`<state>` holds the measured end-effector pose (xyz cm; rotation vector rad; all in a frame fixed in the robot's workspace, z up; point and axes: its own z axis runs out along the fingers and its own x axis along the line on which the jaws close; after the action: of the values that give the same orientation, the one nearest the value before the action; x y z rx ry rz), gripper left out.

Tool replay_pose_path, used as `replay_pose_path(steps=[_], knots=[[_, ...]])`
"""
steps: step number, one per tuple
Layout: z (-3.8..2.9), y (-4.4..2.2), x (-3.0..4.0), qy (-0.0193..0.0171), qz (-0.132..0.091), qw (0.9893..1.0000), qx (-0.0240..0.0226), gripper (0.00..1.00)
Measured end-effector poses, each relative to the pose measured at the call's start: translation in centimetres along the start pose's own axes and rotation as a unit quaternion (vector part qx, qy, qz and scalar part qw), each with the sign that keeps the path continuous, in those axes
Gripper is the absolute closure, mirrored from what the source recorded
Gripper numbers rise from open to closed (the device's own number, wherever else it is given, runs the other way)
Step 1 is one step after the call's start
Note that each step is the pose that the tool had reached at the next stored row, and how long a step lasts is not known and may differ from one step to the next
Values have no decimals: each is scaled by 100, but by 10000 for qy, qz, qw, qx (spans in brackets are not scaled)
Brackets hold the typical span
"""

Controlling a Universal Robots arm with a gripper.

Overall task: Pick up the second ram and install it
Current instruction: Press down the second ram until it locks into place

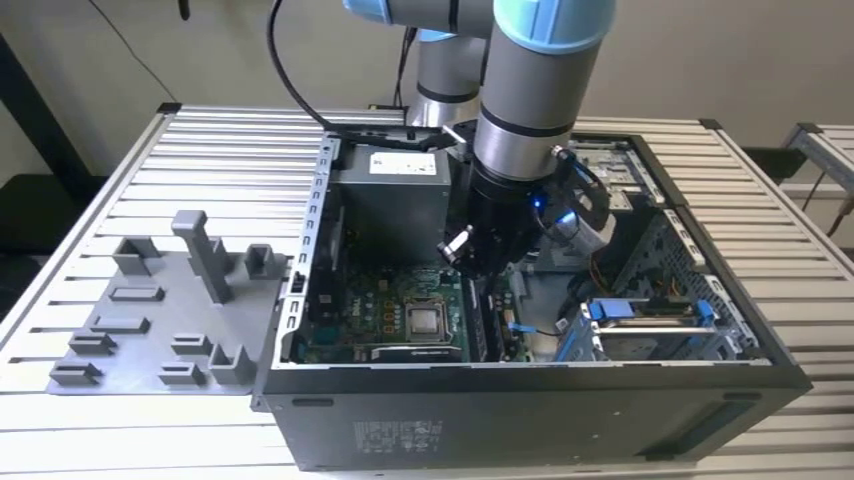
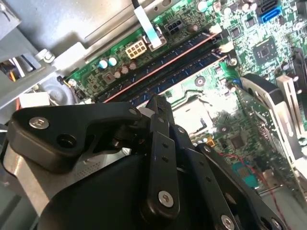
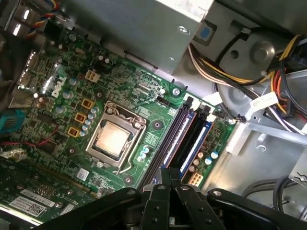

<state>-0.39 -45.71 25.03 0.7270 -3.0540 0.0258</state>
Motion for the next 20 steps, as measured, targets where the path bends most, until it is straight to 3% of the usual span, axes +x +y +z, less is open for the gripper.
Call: replay_pose_path(steps=[4,8,14,20], knots=[[0,0,0,-4,-272,9996,1,89],[0,0,1,-9,-574,9984,4,89],[0,0,1,-16,-1027,9947,6,89],[0,0,1,-21,-1322,9912,8,89]])
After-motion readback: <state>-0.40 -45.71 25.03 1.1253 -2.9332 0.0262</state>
